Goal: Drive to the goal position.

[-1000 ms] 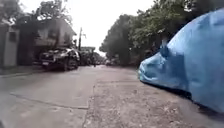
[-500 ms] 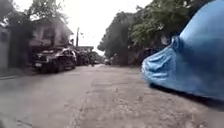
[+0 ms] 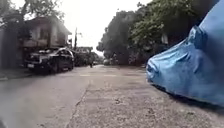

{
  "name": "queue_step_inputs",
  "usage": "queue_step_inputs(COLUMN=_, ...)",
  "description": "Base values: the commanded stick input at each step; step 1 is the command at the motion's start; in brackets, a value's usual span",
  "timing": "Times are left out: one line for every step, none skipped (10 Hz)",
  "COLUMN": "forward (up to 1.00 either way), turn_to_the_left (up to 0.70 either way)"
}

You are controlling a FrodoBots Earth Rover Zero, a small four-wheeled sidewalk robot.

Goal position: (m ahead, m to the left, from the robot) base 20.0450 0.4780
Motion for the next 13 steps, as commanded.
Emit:
queue_step_inputs(forward=1.0, turn_to_the_left=0.0)
queue_step_inputs(forward=1.0, turn_to_the_left=0.0)
queue_step_inputs(forward=1.0, turn_to_the_left=0.0)
queue_step_inputs(forward=1.0, turn_to_the_left=0.0)
queue_step_inputs(forward=1.0, turn_to_the_left=0.0)
queue_step_inputs(forward=1.0, turn_to_the_left=0.0)
queue_step_inputs(forward=1.0, turn_to_the_left=0.0)
queue_step_inputs(forward=1.0, turn_to_the_left=0.0)
queue_step_inputs(forward=1.0, turn_to_the_left=0.0)
queue_step_inputs(forward=1.0, turn_to_the_left=0.0)
queue_step_inputs(forward=1.0, turn_to_the_left=0.0)
queue_step_inputs(forward=1.0, turn_to_the_left=0.0)
queue_step_inputs(forward=1.0, turn_to_the_left=0.0)
